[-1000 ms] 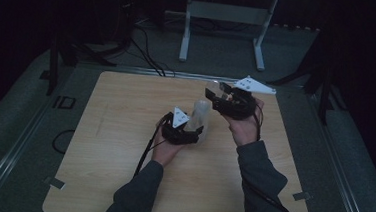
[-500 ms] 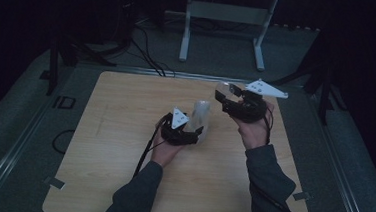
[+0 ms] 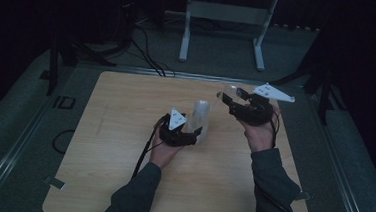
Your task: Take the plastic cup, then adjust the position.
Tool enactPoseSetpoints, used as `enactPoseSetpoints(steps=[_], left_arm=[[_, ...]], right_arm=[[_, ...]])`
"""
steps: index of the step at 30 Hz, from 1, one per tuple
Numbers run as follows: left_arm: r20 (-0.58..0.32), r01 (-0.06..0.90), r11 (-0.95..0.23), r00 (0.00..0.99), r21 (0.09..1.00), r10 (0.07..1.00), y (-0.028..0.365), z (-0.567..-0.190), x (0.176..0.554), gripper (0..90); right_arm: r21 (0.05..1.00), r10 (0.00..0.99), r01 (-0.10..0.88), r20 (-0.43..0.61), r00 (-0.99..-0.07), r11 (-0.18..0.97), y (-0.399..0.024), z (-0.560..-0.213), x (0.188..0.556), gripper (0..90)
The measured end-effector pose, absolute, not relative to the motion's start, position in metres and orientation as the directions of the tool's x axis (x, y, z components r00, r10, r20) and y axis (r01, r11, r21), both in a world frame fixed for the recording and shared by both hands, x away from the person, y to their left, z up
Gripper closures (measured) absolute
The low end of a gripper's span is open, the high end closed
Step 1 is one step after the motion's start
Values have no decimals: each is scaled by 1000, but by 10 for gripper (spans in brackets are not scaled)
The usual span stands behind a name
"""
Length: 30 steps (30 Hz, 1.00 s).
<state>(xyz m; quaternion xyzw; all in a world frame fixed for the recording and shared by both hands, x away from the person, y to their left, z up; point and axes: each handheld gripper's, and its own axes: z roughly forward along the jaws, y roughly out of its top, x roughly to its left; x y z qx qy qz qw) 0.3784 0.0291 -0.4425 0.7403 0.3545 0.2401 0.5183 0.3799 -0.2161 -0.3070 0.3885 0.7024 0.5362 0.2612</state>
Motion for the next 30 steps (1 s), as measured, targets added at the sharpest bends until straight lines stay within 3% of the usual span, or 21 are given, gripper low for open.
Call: enactPoseSetpoints(steps=[30], left_arm=[[-7, 247, -205, 655, 947, 756, 33, -435, 367, 202]], right_arm=[[946, 844, 303, 68, -532, 115, -236, -331, 370, 410]])
